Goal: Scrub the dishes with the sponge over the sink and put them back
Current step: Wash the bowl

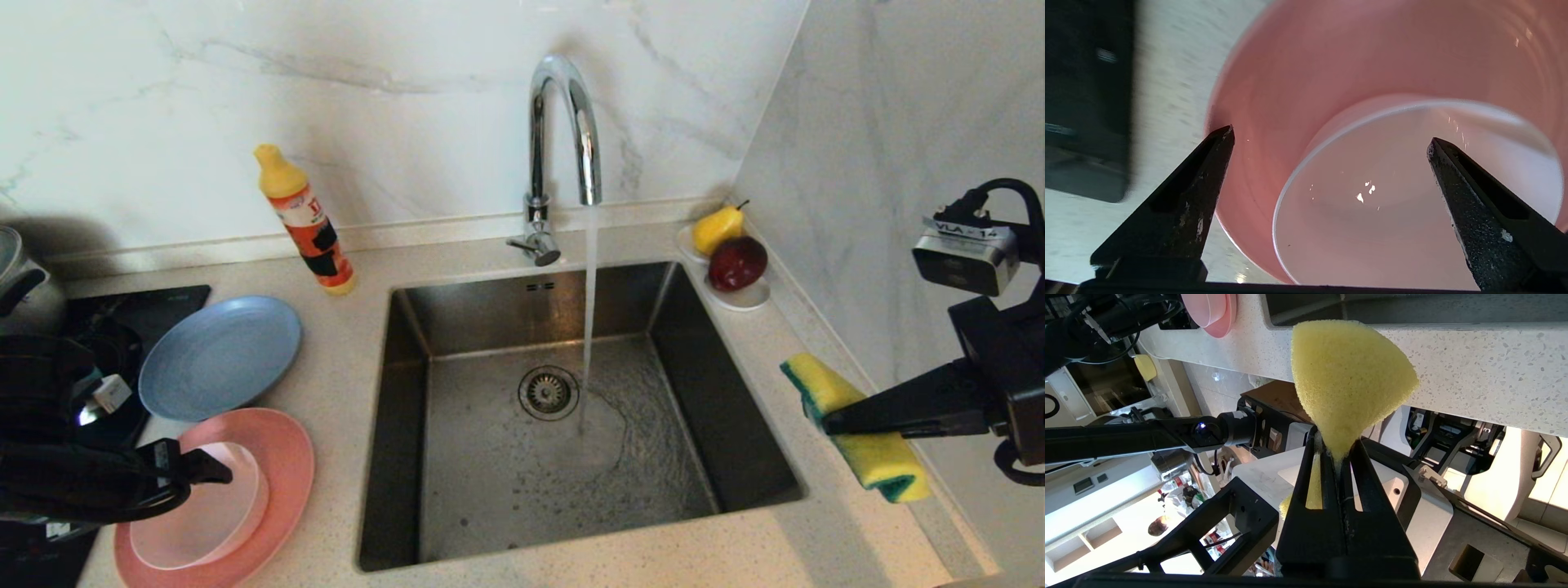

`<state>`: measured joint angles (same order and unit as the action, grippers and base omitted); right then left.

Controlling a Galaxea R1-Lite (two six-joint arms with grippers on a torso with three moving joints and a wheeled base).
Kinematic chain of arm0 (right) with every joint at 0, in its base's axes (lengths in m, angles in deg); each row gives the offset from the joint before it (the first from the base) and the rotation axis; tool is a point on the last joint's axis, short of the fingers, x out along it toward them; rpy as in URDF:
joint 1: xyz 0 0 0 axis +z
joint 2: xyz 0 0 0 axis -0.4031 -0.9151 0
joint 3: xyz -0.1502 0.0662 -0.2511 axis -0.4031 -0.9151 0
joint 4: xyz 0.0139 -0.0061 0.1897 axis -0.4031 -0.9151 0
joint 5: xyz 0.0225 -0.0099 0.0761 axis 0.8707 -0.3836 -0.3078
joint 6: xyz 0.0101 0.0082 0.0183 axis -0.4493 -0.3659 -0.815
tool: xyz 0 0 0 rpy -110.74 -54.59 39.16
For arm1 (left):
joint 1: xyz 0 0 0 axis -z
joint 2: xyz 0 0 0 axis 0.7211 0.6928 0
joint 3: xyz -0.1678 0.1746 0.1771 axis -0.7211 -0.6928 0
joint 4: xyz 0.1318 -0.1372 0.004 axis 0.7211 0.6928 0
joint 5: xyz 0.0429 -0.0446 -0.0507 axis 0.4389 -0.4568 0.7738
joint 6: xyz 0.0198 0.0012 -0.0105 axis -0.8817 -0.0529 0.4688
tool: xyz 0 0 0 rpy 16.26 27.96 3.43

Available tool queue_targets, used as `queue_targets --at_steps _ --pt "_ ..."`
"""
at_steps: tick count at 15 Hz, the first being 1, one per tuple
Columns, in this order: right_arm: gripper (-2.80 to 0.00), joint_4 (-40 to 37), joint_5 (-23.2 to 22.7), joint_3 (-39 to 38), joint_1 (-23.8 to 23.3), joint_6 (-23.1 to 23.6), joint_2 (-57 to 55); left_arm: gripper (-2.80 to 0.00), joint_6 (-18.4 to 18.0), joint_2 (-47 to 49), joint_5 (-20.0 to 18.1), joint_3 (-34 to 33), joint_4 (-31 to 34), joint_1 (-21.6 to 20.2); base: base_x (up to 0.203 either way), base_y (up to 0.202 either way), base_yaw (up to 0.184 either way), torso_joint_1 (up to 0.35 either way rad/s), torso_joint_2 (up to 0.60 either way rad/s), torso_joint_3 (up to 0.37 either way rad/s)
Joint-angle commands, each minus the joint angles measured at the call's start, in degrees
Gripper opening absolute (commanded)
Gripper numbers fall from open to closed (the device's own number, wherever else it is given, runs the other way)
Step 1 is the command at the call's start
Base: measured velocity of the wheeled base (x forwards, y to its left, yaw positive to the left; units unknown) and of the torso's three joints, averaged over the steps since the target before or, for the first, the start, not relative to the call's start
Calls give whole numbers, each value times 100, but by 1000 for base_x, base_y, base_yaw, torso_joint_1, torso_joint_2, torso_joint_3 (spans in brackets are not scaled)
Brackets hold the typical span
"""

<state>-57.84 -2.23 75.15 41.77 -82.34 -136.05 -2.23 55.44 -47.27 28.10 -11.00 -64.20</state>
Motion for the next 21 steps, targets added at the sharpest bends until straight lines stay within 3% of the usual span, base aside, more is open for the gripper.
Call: queue_targets --at_steps 1,9,14,19,21 --pt "-280 -25 -19 14 2 -19 3 0 -39 68 105 7 -24 -97 0 0 0 0 0 0" --pt "-280 -25 -28 5 11 -19 -41 0 -297 331 212 101 -298 -653 0 0 0 0 0 0" --pt "-280 -25 -28 22 11 -19 -6 0 -154 278 149 156 -210 -656 0 0 0 0 0 0" --pt "-280 -25 -28 5 11 -19 -20 0 303 388 -79 95 -144 -656 0 0 0 0 0 0" --pt "-280 -25 -28 14 11 -19 -24 0 329 428 -79 148 -113 -656 0 0 0 0 0 0"
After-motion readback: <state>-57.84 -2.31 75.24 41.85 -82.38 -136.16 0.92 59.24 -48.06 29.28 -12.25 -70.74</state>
